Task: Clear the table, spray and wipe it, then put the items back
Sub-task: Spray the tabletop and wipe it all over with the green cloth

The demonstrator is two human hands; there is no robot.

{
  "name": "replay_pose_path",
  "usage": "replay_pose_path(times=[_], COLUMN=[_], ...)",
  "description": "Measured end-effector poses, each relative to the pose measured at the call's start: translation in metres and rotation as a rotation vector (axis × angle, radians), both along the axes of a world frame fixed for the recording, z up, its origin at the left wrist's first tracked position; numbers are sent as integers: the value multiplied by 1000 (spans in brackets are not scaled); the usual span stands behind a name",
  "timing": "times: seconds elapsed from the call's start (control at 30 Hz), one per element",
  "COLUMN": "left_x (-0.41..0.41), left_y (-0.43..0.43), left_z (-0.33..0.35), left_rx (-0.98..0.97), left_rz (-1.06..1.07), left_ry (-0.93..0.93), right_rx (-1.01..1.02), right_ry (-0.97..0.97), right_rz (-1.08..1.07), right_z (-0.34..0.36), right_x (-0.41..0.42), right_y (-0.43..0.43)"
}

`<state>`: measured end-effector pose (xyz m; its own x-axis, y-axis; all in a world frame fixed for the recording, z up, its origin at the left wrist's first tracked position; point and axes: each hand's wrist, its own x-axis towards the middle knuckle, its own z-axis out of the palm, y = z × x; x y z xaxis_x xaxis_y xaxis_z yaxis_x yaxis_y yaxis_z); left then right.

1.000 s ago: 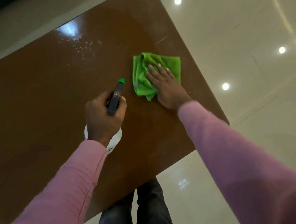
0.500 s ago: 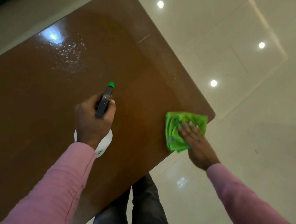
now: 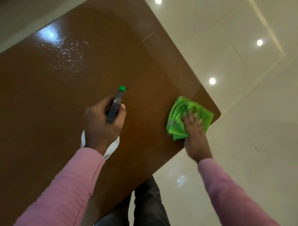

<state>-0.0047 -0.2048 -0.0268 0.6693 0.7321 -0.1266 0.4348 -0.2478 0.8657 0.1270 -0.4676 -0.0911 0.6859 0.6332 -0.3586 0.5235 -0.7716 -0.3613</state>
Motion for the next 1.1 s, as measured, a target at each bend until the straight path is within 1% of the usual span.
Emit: replay_pose_path(times=[0.13,0.2,0.27,0.37,0.43,0.5,0.57,0.63,0.7,0.77,0.8,0.9,0.97,1.03,1.1], left_x=[-5,-7,-8,-7,-7,-9,-10,-12,-13,-14,-14,-10,-8,-9,-11], left_y=[3,3,3,6,9,13,15,14,12,10,9,9,12,14,15], left_z=[-4,-4,-3,0,2,1,-2,-4,-4,-3,-2,-1,-1,-2,-4], left_rx=[-24,-41,-58,-51,-63,-82,-85,-69,-49,-36,-34,-40,-43,-52,-72], left_rz=[-7,-6,0,-13,-11,5,12,-8,-30,-39,-43,-79,-77,-41,-3], left_ry=[-22,-25,-28,-20,-15,-16,-29,-55,-78,-87,-85,-66,-60,-61,-59], right_rx=[-50,-43,-7,59,44,14,-13,-65,-90,-69,-44,51,29,2,-15], right_ry=[-47,-61,-42,33,59,21,-33,-46,-38,-48,-54,4,45,14,-20], right_rz=[-353,-439,-390,-164,-73,-87,-144,-235,-340,-399,-377,-167,-27,-11,-74], right_z=[-4,-3,1,5,7,8,2,-4,-6,-6,-4,1,6,5,2], right_x=[72,75,42,-42,-64,-41,8,68,106,102,82,-10,-42,-23,19], right_y=[43,62,72,78,78,81,91,108,126,136,137,130,122,119,130])
